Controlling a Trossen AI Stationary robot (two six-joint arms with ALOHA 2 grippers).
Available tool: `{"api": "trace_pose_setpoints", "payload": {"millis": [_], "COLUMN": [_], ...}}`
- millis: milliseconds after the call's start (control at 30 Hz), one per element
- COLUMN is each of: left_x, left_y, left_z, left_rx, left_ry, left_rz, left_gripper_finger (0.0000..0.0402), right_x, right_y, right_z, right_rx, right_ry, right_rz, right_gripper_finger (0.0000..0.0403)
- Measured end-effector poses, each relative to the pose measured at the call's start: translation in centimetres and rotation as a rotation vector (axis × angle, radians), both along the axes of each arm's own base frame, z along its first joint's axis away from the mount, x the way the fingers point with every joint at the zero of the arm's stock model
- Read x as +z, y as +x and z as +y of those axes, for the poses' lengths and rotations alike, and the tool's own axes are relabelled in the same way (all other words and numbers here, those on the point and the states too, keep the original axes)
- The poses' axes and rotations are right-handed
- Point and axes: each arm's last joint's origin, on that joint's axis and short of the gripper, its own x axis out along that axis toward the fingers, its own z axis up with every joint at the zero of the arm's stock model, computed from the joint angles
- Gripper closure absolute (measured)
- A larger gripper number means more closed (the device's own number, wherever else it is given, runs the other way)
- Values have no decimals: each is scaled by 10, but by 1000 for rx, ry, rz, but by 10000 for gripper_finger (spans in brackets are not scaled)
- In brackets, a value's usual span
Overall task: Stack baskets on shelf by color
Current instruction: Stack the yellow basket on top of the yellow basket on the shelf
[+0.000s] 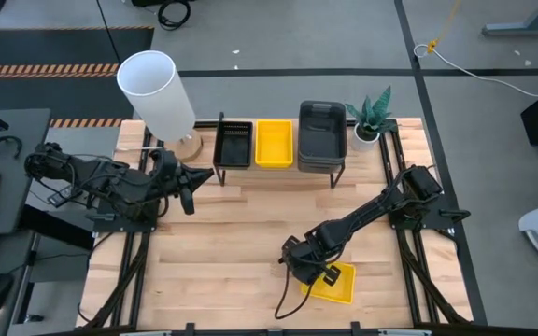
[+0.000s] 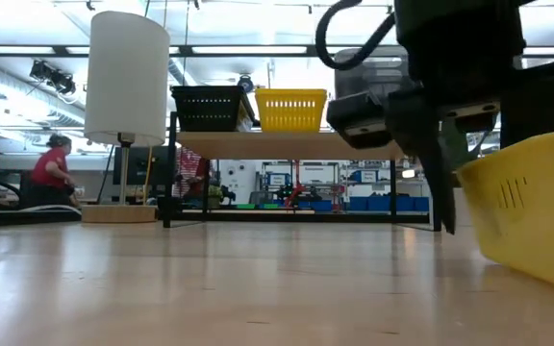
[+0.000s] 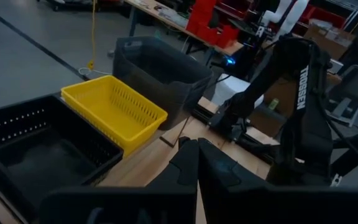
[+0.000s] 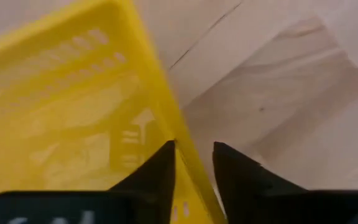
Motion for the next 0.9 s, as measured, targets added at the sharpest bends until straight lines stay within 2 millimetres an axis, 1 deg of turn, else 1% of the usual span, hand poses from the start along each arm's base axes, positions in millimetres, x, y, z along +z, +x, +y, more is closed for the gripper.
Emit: {"api": "trace_pose_setpoints", "payload": {"millis": [100,200,233,367,433,567,767,833,900], "left_x": [0,0,1,5,10,18,20,17,10], "left_y": [0,0,0,1,-2,-9,-25,-33,-42], "left_z": [0,0,0,0,1,3,10,15,21], "left_rx": [1,10,14,10,-7,-43,-133,-157,-178], "left_ry": [-5,-29,-45,-54,-30,52,166,179,184], "left_rz": [-4,-16,-27,-70,-90,-105,-73,-82,-104], "left_gripper_finger": [395,395,395,395,395,398,399,400,400], "right_x": [1,5,10,35,59,125,217,239,256], "right_y": [1,4,6,14,19,26,31,29,26], "right_z": [0,-6,-9,-28,-41,-74,-138,-160,-183], "right_rx": [-7,-24,-32,-122,-173,-299,-547,-649,-746], "right_ry": [-14,-9,-1,6,47,146,233,243,235], "right_rz": [-19,-18,-24,-45,-49,-131,-339,-402,-463], "right_gripper_finger": [324,382,391,391,396,397,400,400,400]}}
